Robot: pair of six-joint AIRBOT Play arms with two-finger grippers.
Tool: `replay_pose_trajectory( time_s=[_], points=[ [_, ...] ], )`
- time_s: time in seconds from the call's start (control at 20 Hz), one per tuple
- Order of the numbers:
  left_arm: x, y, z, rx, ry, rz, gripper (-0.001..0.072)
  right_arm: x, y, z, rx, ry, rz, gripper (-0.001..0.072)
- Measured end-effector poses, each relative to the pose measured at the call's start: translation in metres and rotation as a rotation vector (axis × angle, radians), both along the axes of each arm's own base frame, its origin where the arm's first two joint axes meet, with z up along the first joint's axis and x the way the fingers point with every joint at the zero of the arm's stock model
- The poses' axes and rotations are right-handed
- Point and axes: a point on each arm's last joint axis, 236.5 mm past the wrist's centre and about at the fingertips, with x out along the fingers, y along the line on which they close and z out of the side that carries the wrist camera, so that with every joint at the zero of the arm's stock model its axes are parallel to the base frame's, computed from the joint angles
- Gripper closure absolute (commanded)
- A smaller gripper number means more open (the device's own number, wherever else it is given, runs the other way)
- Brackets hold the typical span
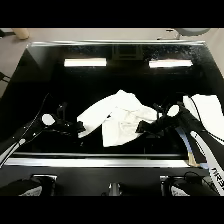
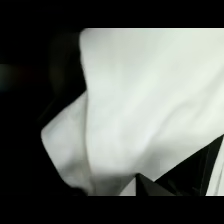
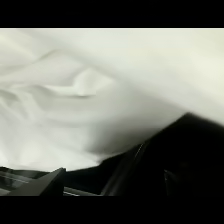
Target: Fold the shirts.
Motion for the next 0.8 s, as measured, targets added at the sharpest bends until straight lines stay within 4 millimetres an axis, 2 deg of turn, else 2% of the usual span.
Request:
replay_pose_trajectory(
  time_s=[0.05,0.1,0.15,0.25,0.35,0.4,0.5,0.55,0.6,0.65,0.7,0.75,0.8],
  points=[
    [0.001,0.001,-0.002,0.003,0.002,0.007,0.0682,0.000,0.004,-0.003,0.008,0.008,-0.007,0.0121],
    [0.001,0.001,-0.003,0.006,0.001,0.006,0.0683,-0.001,0.008,-0.006,0.017,0.018,-0.015,0.0156],
    [0.003,0.001,-0.002,0.005,-0.005,0.005,0.0683,0.002,0.011,-0.010,0.026,0.020,-0.032,0.0258],
    [0.012,-0.001,0.010,0.005,-0.049,-0.018,0.0684,0.006,0.017,-0.016,0.046,0.033,-0.062,0.0691],
    [0.030,-0.005,0.038,-0.010,-0.140,-0.040,0.0685,0.009,0.023,-0.019,0.072,0.046,-0.093,0.0698],
    [0.043,-0.007,0.059,-0.013,-0.207,-0.054,0.0685,0.013,0.024,-0.017,0.077,0.036,-0.096,0.0698],
    [0.066,-0.001,0.115,0.013,-0.361,-0.090,0.0685,0.033,0.022,0.009,0.102,-0.052,-0.076,0.0698],
    [0.080,0.007,0.156,0.041,-0.470,-0.103,0.0685,0.046,0.018,0.035,0.111,-0.125,-0.055,0.0698],
    [0.089,0.018,0.199,0.072,-0.573,-0.106,0.0685,0.062,0.010,0.070,0.116,-0.224,-0.043,0.0697],
    [0.096,0.036,0.253,0.121,-0.700,-0.094,0.0685,0.080,-0.001,0.115,0.114,-0.352,-0.045,0.0697],
    [0.098,0.057,0.309,0.169,-0.826,-0.054,0.0685,0.095,-0.018,0.172,0.094,-0.511,-0.051,0.0697],
    [0.091,0.082,0.371,0.215,-0.959,0.009,0.0685,0.102,-0.037,0.239,0.059,-0.696,-0.071,0.0697],
    [0.077,0.107,0.426,0.256,-1.075,0.081,0.0684,0.099,-0.056,0.300,0.008,-0.869,-0.096,0.0697]
  ],
)
